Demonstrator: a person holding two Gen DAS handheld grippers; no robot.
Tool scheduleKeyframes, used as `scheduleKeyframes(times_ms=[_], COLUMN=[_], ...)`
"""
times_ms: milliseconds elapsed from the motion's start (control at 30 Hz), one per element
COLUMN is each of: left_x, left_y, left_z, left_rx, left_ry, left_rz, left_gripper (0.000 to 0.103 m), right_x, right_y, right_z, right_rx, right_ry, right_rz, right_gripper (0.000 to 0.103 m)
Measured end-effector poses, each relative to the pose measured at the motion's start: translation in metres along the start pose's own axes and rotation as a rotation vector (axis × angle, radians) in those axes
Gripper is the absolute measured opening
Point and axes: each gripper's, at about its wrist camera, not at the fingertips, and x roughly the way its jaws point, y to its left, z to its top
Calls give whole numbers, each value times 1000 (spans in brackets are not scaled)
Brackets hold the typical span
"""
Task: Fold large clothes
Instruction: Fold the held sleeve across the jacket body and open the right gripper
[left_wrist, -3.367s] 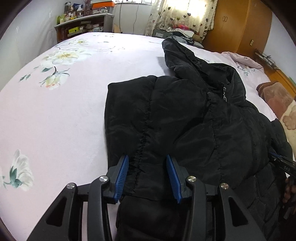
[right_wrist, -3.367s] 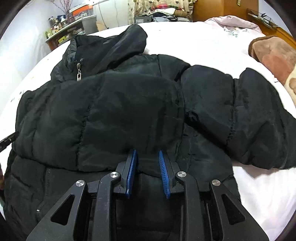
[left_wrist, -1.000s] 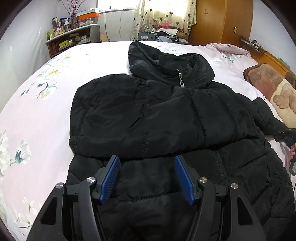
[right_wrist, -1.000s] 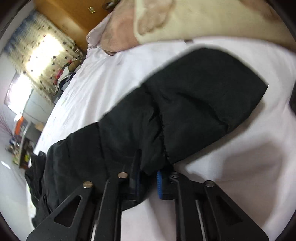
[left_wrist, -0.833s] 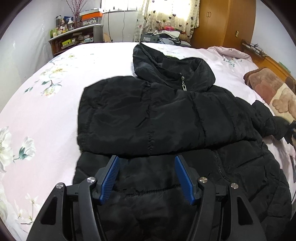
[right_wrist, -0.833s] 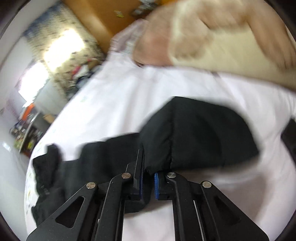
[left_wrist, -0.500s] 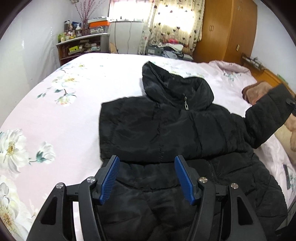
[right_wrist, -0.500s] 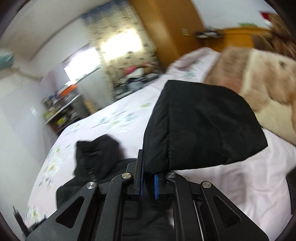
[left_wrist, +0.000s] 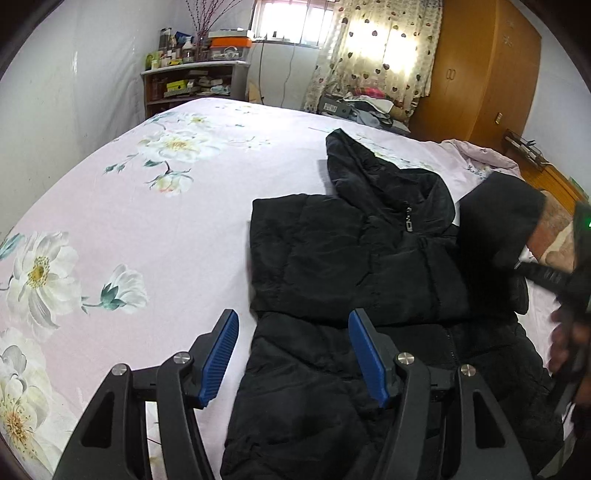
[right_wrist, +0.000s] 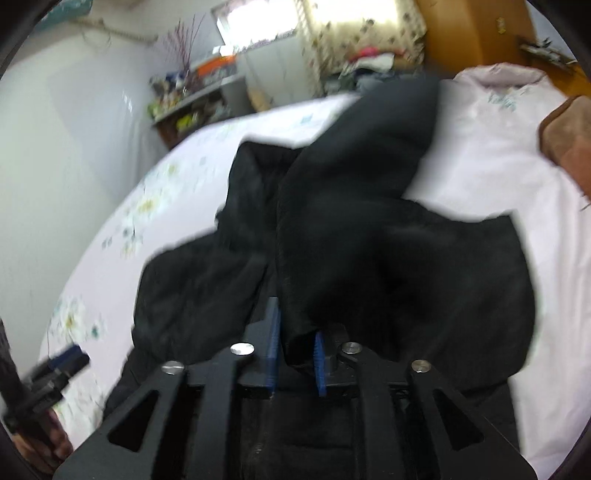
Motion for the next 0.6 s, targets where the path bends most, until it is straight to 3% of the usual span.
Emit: scheduleKeyframes(times_ms=[67, 133, 267, 400, 533, 567, 600], left_x=[2, 3, -1, 2, 27, 38, 51], left_y=[1, 0, -9, -41, -93, -105, -116], left_z=[0, 2, 11, 33, 50, 52, 54], left_rx=[-4, -6, -10, 21, 113, 131, 145], left_ry=[5, 4, -14, -45, -67, -63, -52], left_rz=[0, -4, -31, -92, -170, -185, -190], left_gripper=[64, 64, 64, 64, 64, 64, 61], right_x=[18, 23, -4, -45, -66, -66, -63], right_y=[8, 18, 31, 21, -48, -66, -85], right_z=[-12, -22, -30, -23, -9, -8, -7], right_rx=[-17, -47, -106, -132, -32, -8, 18], right_ry=[50, 72, 52, -65, -134, -132, -125], right_rz=[23, 49, 109, 119, -66, -108, -163], right_gripper=[52, 57, 57, 57, 56, 52, 37])
